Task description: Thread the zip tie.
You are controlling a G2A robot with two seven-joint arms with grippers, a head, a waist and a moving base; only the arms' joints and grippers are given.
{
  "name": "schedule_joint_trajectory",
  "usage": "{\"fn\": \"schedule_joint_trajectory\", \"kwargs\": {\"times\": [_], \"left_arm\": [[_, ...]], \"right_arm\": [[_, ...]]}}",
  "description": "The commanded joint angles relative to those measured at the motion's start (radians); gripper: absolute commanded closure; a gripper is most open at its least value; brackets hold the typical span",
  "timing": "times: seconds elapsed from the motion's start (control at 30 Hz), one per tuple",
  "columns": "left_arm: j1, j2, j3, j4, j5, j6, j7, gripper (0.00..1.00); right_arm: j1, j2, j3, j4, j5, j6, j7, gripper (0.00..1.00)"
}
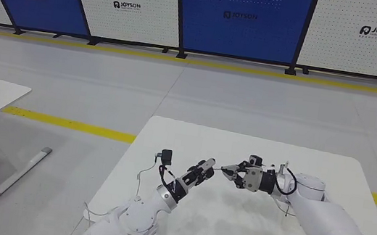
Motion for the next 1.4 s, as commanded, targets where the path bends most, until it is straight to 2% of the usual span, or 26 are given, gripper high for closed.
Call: {"fn": "schedule_joint_trajectory", "kwargs": {"times": [0.0,0.07,0.1,0.13,0.17,0.8,0.93,0.97,1.03,1.07,1.13,1.17,1.2,1.37], "left_arm": [[0.0,0.0,0.0,0.0,0.0,0.0,0.0,0.58],[0.0,0.0,0.0,0.0,0.0,0.0,0.0,0.69],[0.0,0.0,0.0,0.0,0.0,0.0,0.0,0.89],[0.0,0.0,0.0,0.0,0.0,0.0,0.0,0.98],[0.0,0.0,0.0,0.0,0.0,0.0,0.0,1.0],[0.0,0.0,0.0,0.0,0.0,0.0,0.0,1.0],[0.0,0.0,0.0,0.0,0.0,0.0,0.0,1.0],[0.0,0.0,0.0,0.0,0.0,0.0,0.0,1.0],[0.0,0.0,0.0,0.0,0.0,0.0,0.0,1.0],[0.0,0.0,0.0,0.0,0.0,0.0,0.0,1.0],[0.0,0.0,0.0,0.0,0.0,0.0,0.0,1.0],[0.0,0.0,0.0,0.0,0.0,0.0,0.0,1.0],[0.0,0.0,0.0,0.0,0.0,0.0,0.0,1.0],[0.0,0.0,0.0,0.0,0.0,0.0,0.0,1.0]], "right_arm": [[-0.001,0.0,0.002,-0.001,-0.002,0.0,-0.001,1.0],[-0.002,0.001,0.004,-0.003,-0.004,0.0,-0.001,1.0],[-0.003,0.001,0.004,-0.003,-0.005,0.0,-0.001,1.0],[-0.003,0.001,0.005,-0.004,-0.006,0.0,-0.001,1.0],[-0.003,0.002,0.005,-0.004,-0.007,0.0,-0.002,1.0],[-0.003,0.006,0.006,-0.012,-0.007,0.0,-0.004,1.0],[0.005,0.009,0.01,-0.009,-0.038,0.0,-0.059,0.99],[0.004,0.013,0.017,-0.017,-0.047,0.0,-0.05,0.9],[0.0,0.019,0.028,-0.025,-0.067,-0.002,-0.032,0.81],[-0.003,0.023,0.034,-0.029,-0.075,-0.003,-0.029,0.73],[-0.012,0.03,0.051,-0.042,-0.087,-0.011,-0.02,0.51],[-0.015,0.033,0.058,-0.048,-0.093,-0.016,-0.019,0.04],[-0.021,0.037,0.071,-0.056,-0.097,-0.027,-0.017,0.0],[-0.032,0.044,0.089,-0.068,-0.1,-0.04,-0.009,0.0]]}}
